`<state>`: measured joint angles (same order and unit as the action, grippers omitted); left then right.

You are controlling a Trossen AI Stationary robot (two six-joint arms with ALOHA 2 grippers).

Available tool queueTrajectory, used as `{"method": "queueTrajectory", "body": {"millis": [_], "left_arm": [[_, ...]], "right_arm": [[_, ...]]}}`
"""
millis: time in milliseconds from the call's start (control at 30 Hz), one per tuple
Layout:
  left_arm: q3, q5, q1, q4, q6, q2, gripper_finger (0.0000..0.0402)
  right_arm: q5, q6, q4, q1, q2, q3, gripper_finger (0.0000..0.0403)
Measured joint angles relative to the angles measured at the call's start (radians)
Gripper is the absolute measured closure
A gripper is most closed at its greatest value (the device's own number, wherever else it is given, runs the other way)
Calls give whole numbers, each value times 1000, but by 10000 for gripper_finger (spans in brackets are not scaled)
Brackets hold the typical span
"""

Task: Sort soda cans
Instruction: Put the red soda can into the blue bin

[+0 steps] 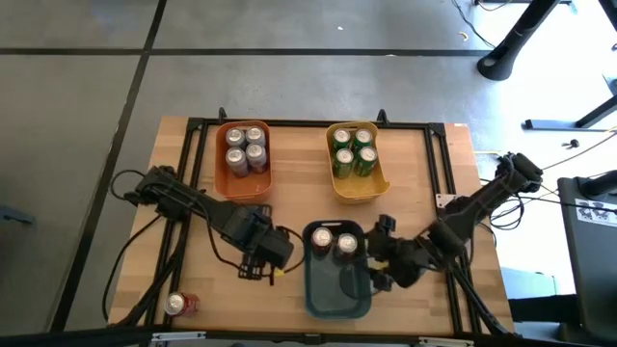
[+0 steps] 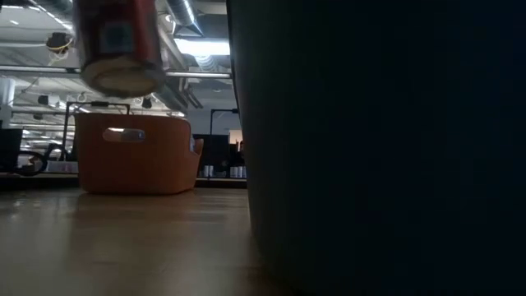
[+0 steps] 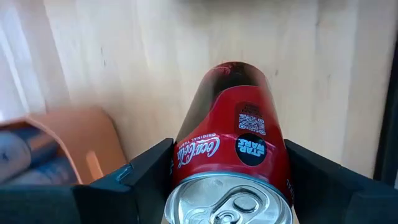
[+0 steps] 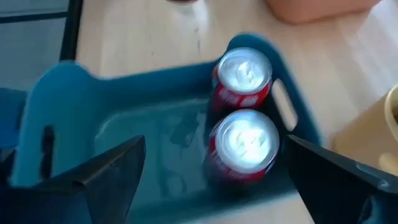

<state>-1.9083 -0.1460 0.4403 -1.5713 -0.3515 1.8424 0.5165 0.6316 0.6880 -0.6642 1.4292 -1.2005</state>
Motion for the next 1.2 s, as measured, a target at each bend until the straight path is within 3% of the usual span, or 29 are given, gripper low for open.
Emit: {"method": "queueTrajectory", "body": {"millis": [333,533,867,1200], "left_arm": [[-223,0,0,0,73,157,150],[-328,-36,-2,11,112,217,150],[-330,-59,-41,134,193,233,150],[-329,-58,-59,186,279,341,150]], "right_arm": [[-27,309,133,-151,0,0,26],[30,419,154,-218,29,0,26],[52,472,144,-226,101,0,26],[76,472,123,-226,121,0,26]]}}
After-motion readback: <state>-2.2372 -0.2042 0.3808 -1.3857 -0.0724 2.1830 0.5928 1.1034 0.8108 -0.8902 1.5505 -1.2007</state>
